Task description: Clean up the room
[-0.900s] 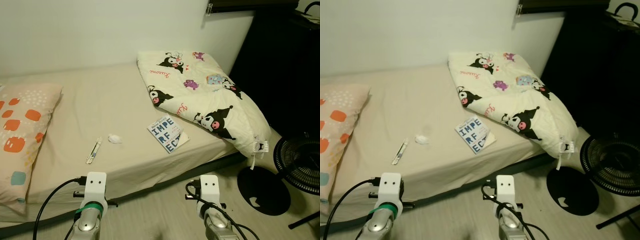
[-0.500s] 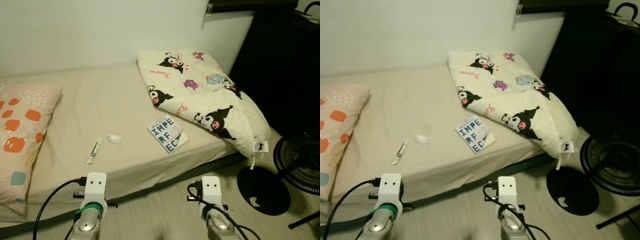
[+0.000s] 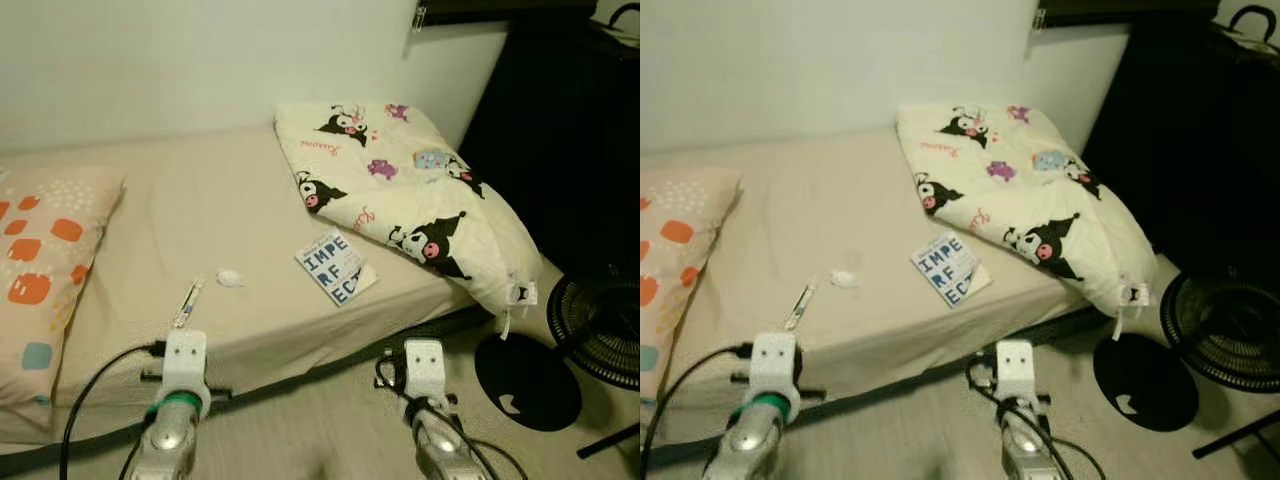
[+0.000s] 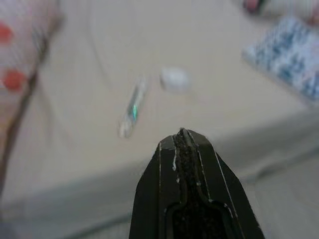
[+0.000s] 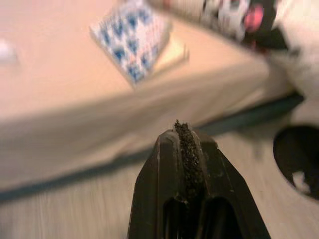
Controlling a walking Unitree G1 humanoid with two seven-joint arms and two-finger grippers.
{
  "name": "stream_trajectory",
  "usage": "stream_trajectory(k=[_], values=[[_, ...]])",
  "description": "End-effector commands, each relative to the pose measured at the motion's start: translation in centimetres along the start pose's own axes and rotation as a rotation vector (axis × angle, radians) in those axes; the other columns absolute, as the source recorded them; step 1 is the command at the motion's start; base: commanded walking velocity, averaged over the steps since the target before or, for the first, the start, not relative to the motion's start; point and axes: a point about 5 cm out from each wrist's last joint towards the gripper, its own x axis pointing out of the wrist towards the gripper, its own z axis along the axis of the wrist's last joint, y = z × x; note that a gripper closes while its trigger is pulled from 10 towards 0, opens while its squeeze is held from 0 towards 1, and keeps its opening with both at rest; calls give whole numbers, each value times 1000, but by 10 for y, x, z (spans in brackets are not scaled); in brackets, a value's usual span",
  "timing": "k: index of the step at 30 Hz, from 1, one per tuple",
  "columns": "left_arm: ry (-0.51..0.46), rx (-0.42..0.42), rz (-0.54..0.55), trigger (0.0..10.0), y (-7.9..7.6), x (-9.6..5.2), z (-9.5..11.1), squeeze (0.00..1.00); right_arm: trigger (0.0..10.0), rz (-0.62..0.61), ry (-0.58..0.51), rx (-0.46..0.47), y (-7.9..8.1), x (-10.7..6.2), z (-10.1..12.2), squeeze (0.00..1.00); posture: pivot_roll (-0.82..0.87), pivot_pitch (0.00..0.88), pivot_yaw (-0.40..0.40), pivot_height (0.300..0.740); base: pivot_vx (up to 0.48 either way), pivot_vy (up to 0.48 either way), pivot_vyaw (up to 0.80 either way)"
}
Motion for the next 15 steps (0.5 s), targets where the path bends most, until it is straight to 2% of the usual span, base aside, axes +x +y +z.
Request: stream_trajectory(k=[1,4,6,7,12,15], values=[[-78,-29,-2,10000,1,1,17,0,10000,9,-48,49,1,-1,8,0,-5,0,25,740,0,0,0],[-211,-15,-31,10000,0,-2,46,0,10000,24,-117,117,2,1,25,0,-6,1,25,740,0,0,0],[-230,-10,-35,10000,0,-3,49,0,10000,24,-125,124,2,1,27,0,-6,2,24,740,0,0,0],[-278,5,-48,10000,-1,-6,59,0,10000,23,-142,134,2,2,32,0,-4,6,23,740,0,0,0],[-315,-3,-48,10000,-1,-9,69,0,10000,34,-161,112,3,0,36,0,-2,10,21,740,0,0,0],[-279,9,-43,10000,0,-9,65,0,10000,39,-148,84,4,-1,34,0,1,12,22,740,0,0,0]])
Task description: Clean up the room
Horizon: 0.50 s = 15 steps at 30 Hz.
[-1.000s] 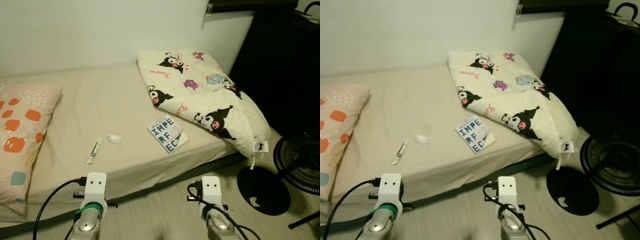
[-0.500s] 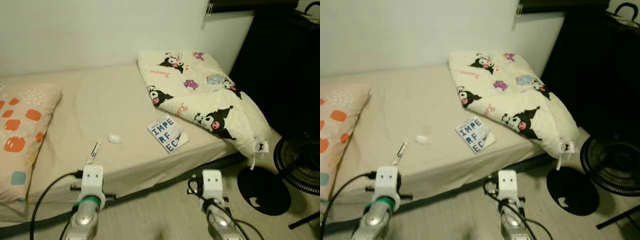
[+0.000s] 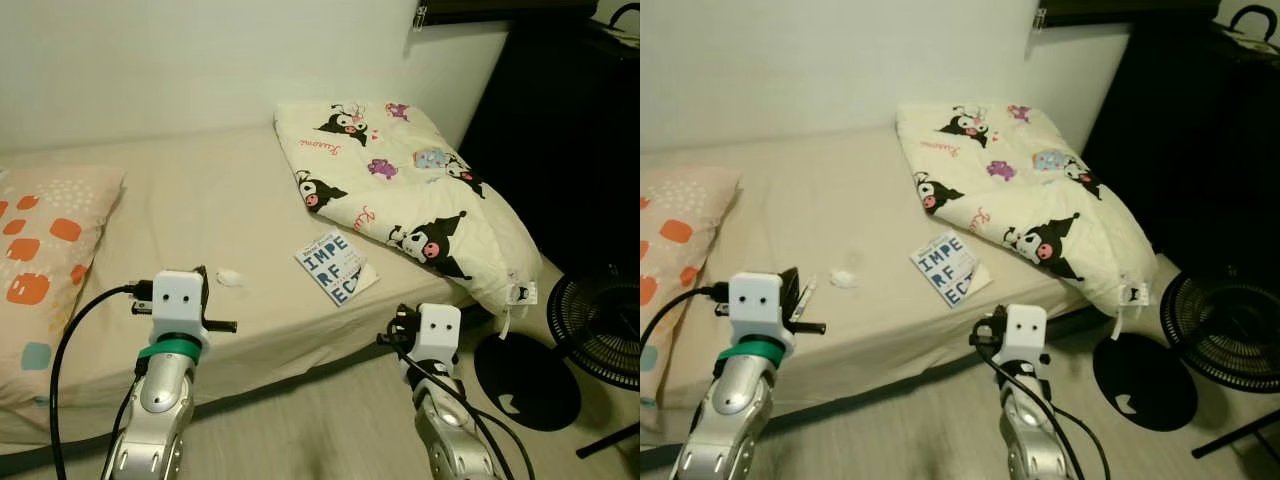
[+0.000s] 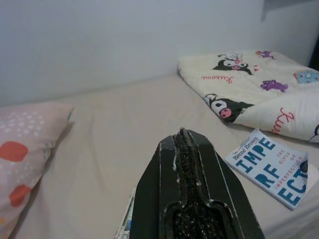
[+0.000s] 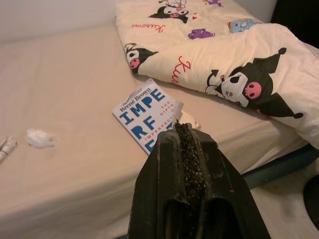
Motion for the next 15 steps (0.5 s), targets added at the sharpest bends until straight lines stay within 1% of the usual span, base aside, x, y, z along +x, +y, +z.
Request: stream_trajectory(k=[1,2,3,4,5,6,8,9,12,13,15], values=[[44,19,0,10000,2,-3,-7,0,10000,-6,32,-9,-2,-4,-6,0,1,12,22,740,0,0,0],[63,26,1,10000,2,-4,-9,0,10000,-3,39,-17,-2,-5,-7,0,1,12,22,740,0,0,0],[195,93,-9,10000,2,-7,-29,0,10000,-1,77,-41,-3,-7,-13,0,8,9,22,740,0,0,0],[350,221,-19,10000,6,-17,-56,0,10000,-5,165,-105,-6,-10,-25,0,12,6,25,740,0,0,0],[350,221,-19,10000,6,-17,-56,0,10000,-5,165,-105,-6,-10,-25,0,12,6,25,740,0,0,0],[386,235,-20,10000,8,-24,-62,0,10000,-11,203,-133,-10,-14,-32,0,11,0,38,740,0,0,0],[382,228,-21,10000,11,-31,-58,0,10000,-31,256,-181,-18,-22,-39,0,28,0,57,740,0,0,0],[376,233,-23,10000,10,-31,-54,0,10000,-25,258,-177,-19,-26,-39,0,28,0,57,740,0,0,0],[332,274,-60,10000,2,-25,-39,0,10000,3,257,-199,-24,-40,-43,0,75,0,72,740,0,0,0],[322,282,-68,10000,1,-23,-36,0,10000,-4,264,-198,-26,-43,-45,0,77,0,75,740,0,0,0],[320,301,-67,10000,3,-20,-33,0,10000,-46,273,-195,-31,-46,-49,0,91,0,112,740,0,0,0]])
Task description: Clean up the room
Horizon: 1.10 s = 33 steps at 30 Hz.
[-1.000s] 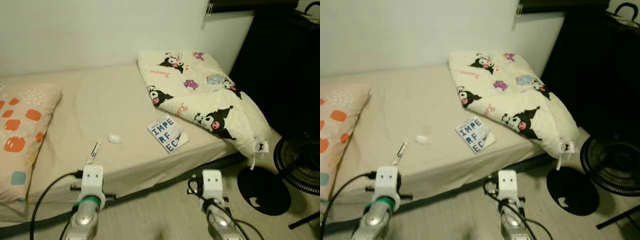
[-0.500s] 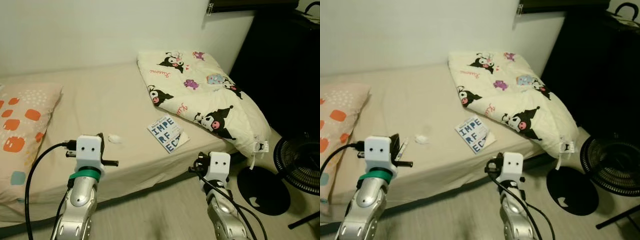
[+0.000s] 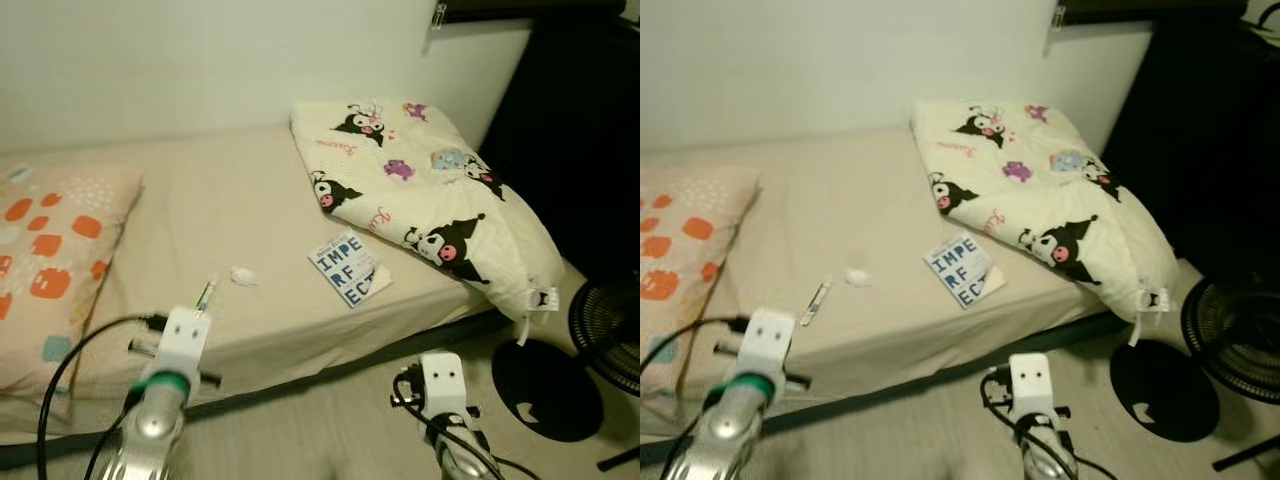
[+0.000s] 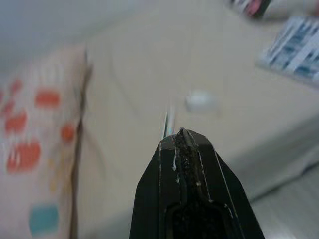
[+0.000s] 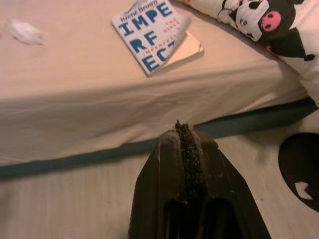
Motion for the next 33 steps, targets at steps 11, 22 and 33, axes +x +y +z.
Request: stream_trajectory(k=[11,22,33], values=[[166,-139,37,10000,-1,5,-42,0,10000,-150,76,193,-8,9,-11,0,37,25,81,740,0,0,0],[329,-393,4,10000,-25,15,-82,0,10000,-47,125,109,16,21,-15,0,8,27,47,740,0,0,0],[150,-219,8,10000,-13,18,-67,0,10000,-132,105,-2,5,15,-31,0,22,8,55,740,0,0,0]])
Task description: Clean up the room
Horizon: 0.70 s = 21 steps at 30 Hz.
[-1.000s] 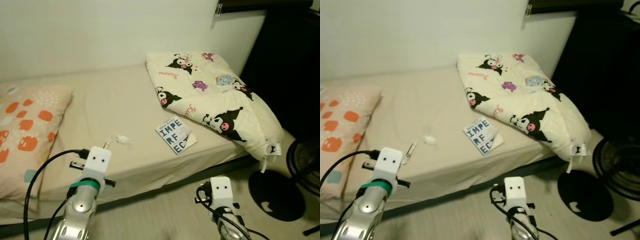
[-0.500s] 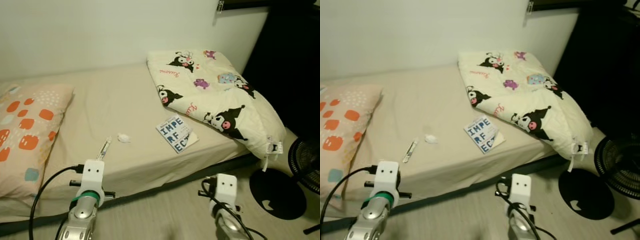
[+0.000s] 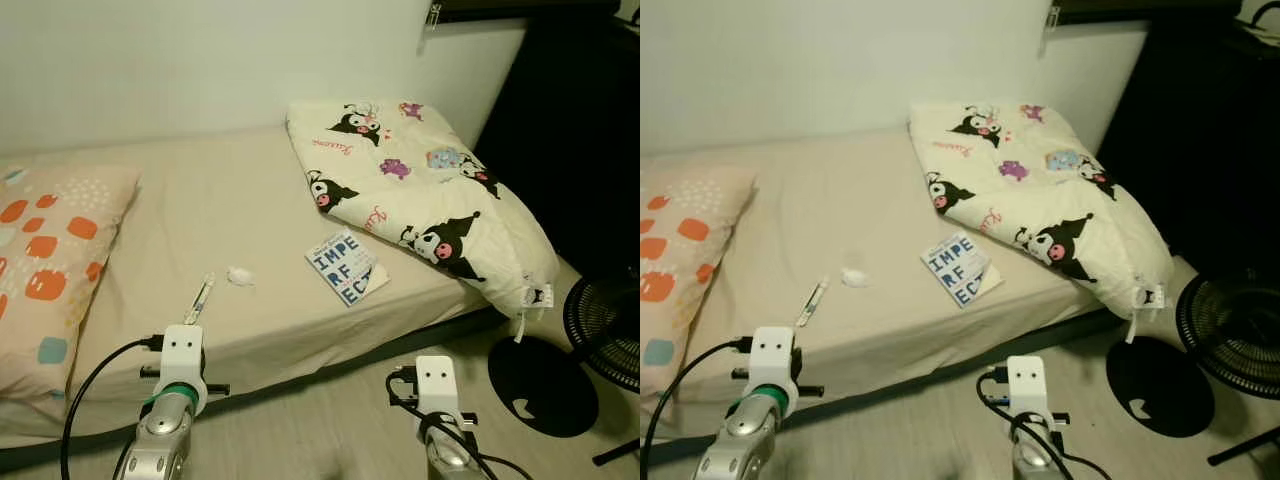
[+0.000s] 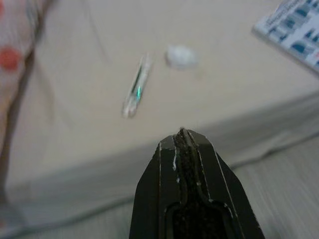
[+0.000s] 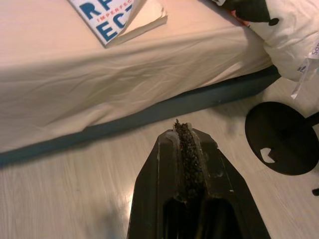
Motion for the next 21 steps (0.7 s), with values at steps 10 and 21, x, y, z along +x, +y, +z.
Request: stream_trajectory(k=[10,21], values=[[-147,57,-9,10000,-10,-6,15,0,10000,101,-10,250,6,-1,-1,0,29,0,52,740,0,0,0],[-208,100,21,10000,-2,-2,27,0,10000,104,-21,165,4,7,5,0,41,0,33,740,0,0,0]])
